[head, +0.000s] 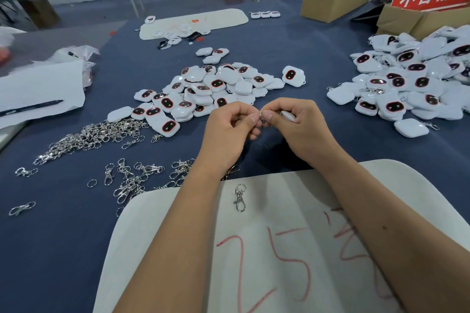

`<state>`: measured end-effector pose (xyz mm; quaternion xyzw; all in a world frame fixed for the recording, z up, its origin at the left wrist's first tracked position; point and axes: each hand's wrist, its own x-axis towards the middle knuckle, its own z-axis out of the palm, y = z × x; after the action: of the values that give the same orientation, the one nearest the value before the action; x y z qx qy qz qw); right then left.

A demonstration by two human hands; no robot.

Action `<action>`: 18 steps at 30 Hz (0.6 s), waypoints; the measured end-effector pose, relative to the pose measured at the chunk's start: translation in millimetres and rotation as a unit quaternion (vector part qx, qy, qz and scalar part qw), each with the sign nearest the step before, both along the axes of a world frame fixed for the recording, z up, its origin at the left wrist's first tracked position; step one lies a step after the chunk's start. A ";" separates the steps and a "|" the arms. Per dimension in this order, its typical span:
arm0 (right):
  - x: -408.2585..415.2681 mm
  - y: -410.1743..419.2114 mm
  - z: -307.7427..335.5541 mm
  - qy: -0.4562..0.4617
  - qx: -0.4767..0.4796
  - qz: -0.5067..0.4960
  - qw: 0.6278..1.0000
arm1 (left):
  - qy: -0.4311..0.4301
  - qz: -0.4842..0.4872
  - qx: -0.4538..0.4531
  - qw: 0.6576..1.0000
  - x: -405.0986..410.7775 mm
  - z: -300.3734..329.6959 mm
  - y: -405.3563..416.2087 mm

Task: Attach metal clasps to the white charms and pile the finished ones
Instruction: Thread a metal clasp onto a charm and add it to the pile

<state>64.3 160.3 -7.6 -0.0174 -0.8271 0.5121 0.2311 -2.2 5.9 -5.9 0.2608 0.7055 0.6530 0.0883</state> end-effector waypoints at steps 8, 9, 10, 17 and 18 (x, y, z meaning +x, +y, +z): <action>1.2 0.3 0.9 -0.005 -0.013 0.004 1.000 | 0.000 -0.006 0.011 1.000 -1.7 -1.4 0.3; 1.2 0.3 0.7 -0.004 -0.014 0.006 1.000 | 0.001 -0.007 0.011 1.000 -1.5 -1.5 0.3; 1.2 0.3 0.6 -0.004 -0.015 0.008 1.000 | 0.002 -0.007 0.011 1.000 -1.5 -1.6 0.3; 0.6 1.4 -0.3 -0.007 -0.014 0.002 1.000 | 0.001 -0.002 0.001 1.000 -0.8 -0.4 -0.4; 0.5 1.5 -0.9 -0.005 -0.011 0.000 1.000 | 0.001 0.000 -0.002 1.000 -0.5 -0.4 -0.5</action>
<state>64.8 161.8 -8.5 -0.0226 -0.8225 0.5213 0.2263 -2.7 5.5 -6.3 0.2615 0.7068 0.6514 0.0883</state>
